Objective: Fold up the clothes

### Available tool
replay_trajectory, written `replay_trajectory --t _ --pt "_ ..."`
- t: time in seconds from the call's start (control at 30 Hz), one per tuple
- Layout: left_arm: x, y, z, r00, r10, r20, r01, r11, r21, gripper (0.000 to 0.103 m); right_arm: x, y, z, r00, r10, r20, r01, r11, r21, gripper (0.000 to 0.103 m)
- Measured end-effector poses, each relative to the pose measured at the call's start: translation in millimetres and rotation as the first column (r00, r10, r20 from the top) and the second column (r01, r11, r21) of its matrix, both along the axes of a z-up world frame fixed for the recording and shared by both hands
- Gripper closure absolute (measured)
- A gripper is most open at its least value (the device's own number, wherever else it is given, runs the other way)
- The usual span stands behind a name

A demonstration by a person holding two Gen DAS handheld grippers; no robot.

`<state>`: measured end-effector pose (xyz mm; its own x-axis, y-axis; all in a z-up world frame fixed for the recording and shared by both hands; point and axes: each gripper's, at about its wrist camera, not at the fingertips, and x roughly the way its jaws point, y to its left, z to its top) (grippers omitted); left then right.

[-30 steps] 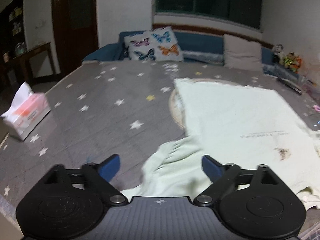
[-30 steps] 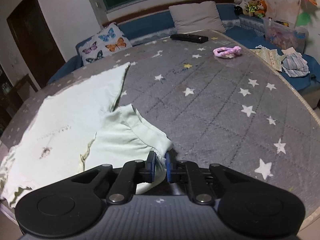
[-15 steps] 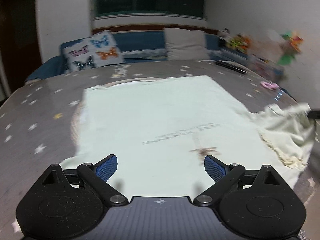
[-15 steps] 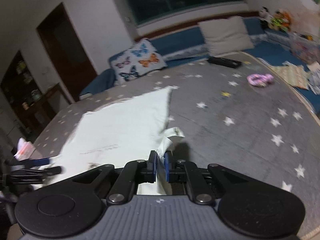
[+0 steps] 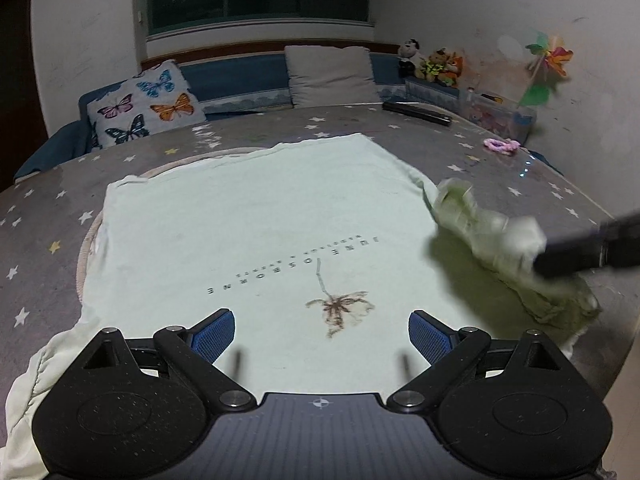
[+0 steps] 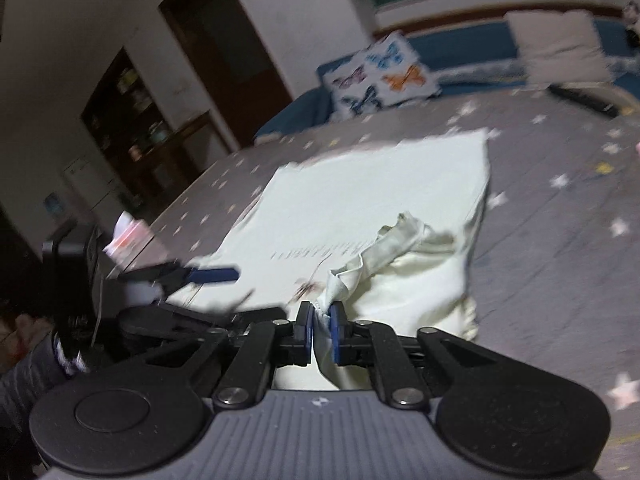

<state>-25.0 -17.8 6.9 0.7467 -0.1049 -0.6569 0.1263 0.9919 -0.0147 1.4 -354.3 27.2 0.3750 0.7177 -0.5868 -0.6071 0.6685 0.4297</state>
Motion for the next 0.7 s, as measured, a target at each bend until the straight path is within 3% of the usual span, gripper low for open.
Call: replay_trajectory --t 0.13,0.23,0.37,0.57,0.7 --pt "1 7 -2 1.000 0.020 -0.007 -0.020 1.000 -0.004 0.007 -6 0 -7 0.999 0.034 -0.035 -0.033 0.999 0.012 0.086" --pt "3 7 -1 1.000 0.025 -0.007 -0.025 1.000 -0.006 0.007 -6 -17 -3 1.000 -0.001 -0.021 0.002 1.000 0.009 0.084" --pt "3 -1 1 1.000 -0.002 0.003 0.002 1.000 -0.020 0.007 0 -40 -10 0.996 -0.079 -0.037 0.077 0.996 -0.047 0.083" --pt "5 -22 1 0.998 -0.063 0.003 0.063 0.998 -0.026 0.009 3 -59 -38 0.986 -0.122 -0.111 0.107 0.985 -0.132 0.085" --pt "6 -32 1 0.996 -0.087 0.003 0.087 0.996 -0.028 0.009 3 -60 -27 0.991 -0.118 -0.070 0.108 0.985 -0.136 0.085"
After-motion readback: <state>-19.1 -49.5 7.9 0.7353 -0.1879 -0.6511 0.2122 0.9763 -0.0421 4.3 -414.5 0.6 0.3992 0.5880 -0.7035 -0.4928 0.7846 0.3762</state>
